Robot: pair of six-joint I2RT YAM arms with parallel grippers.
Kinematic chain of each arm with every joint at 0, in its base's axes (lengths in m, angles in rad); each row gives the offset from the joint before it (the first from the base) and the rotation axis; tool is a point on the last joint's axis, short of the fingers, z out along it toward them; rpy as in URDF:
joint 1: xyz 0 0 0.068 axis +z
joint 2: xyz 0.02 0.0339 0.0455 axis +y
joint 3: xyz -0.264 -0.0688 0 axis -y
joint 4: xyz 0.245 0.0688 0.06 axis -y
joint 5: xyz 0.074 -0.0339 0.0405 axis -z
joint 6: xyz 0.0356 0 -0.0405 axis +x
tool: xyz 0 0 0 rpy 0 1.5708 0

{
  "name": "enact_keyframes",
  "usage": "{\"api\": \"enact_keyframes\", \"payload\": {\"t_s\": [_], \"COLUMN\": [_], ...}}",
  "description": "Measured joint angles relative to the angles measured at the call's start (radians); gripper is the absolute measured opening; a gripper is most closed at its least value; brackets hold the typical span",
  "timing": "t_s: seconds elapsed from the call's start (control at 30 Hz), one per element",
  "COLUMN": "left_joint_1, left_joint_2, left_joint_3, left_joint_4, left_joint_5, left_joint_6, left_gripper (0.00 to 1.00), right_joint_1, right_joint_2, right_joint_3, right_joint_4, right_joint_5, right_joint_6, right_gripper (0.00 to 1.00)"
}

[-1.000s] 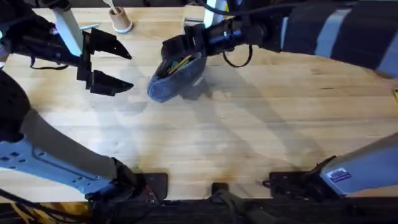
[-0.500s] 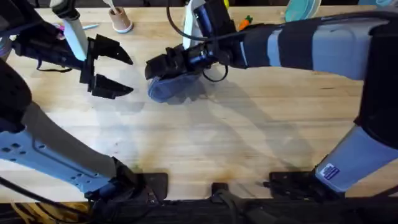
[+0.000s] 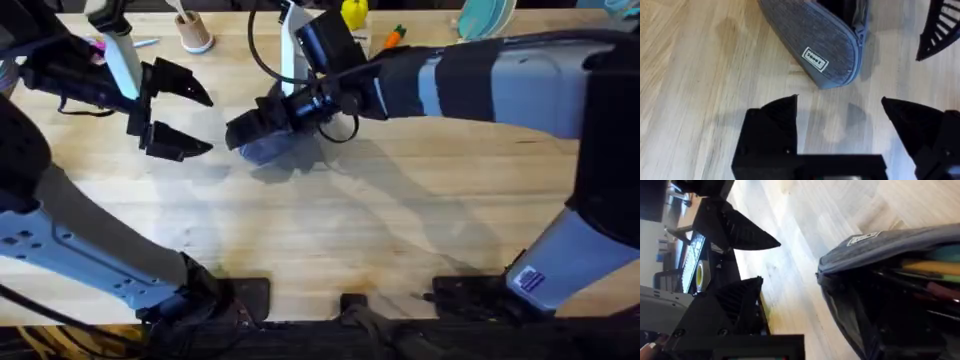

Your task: Unzip the bag, pick up the pens from the table one at a time and place them inside, then zip the bag closed.

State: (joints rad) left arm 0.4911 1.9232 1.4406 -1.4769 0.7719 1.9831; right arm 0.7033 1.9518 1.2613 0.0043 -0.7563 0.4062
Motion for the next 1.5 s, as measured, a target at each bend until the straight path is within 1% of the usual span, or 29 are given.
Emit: {"api": "enact_keyframes", "payload": {"t_s": [0.17, 0.3, 0.53, 0.7, 1.0, 1.1, 1.2, 1.3, 1.37, 1.5], "left_joint_1": [0.0, 0.0, 0.0, 0.0, 0.0, 0.0, 0.0, 0.0, 0.0, 0.0], "left_joint_2": [0.0, 0.0, 0.0, 0.0, 0.0, 0.0, 0.0, 0.0, 0.0, 0.0], "left_joint_3": [0.0, 0.0, 0.0, 0.0, 0.0, 0.0, 0.0, 0.0, 0.0, 0.0], "left_joint_4": [-0.004, -0.004, -0.004, -0.004, -0.004, -0.004, -0.005, -0.005, -0.005, -0.005], "left_joint_5": [-0.003, -0.003, -0.003, -0.003, -0.004, -0.006, -0.006, -0.006, -0.006, -0.006], "left_joint_6": [0.0, 0.0, 0.0, 0.0, 0.0, 0.0, 0.0, 0.0, 0.0, 0.0], "left_gripper": [0.994, 0.994, 0.994, 0.995, 0.994, 0.994, 0.994, 0.994, 0.994, 0.994], "right_joint_1": [-0.011, -0.027, -0.059, -0.078, -0.08, -0.08, -0.08, -0.08, -0.08, -0.074], "right_joint_2": [0.0, 0.0, 0.0, 0.0, 0.0, 0.0, 0.0, -0.016, -0.042, -0.135], "right_joint_3": [0.0, 0.0, 0.009, 0.029, 0.133, 0.161, 0.179, 0.182, 0.182, 0.182], "right_joint_4": [0.044, 0.049, 0.063, 0.063, 0.064, 0.064, 0.063, -0.003, -0.095, -0.27], "right_joint_5": [-0.057, -0.093, -0.194, -0.234, -0.357, -0.374, -0.367, -0.309, -0.235, -0.021], "right_joint_6": [0.0, 0.001, 0.003, 0.006, 0.025, 0.034, 0.036, 0.017, -0.021, -0.117], "right_gripper": [0.994, 0.994, 0.994, 0.994, 0.994, 0.994, 0.994, 0.994, 0.994, 0.994]}}
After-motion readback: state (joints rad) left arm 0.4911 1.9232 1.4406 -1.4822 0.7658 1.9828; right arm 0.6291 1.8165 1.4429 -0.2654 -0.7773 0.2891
